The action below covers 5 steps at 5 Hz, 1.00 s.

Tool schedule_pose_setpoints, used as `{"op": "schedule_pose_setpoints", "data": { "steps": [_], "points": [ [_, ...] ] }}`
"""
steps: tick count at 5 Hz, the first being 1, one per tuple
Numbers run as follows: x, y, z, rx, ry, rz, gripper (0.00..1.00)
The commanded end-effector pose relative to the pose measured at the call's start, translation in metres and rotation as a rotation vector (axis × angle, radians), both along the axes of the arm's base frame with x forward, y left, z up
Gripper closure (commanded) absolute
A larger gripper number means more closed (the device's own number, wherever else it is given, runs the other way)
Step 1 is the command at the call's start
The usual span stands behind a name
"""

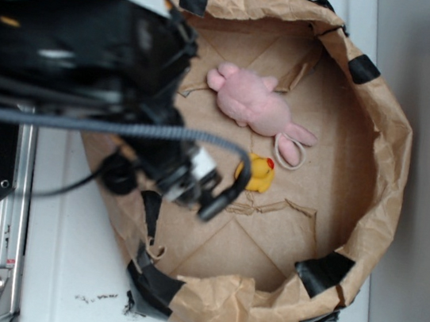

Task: Grab the yellow duck.

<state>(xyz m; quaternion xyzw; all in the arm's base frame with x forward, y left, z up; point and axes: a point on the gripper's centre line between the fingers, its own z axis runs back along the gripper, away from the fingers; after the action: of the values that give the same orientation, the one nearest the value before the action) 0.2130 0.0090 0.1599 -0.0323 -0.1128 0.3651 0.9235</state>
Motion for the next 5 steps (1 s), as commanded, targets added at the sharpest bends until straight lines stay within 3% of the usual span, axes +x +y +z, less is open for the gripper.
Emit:
{"op": "schedule_pose_setpoints", "data": {
  "steps": [1,4,5],
  "points": [
    [0.017,0.02,-0.025,0.036,0.044,0.028,0.0],
    [0.017,0.02,-0.025,0.036,0.044,0.028,0.0],
    [0.033,0.018,-0.053,0.051,0.059,0.052,0.0]
  ]
}}
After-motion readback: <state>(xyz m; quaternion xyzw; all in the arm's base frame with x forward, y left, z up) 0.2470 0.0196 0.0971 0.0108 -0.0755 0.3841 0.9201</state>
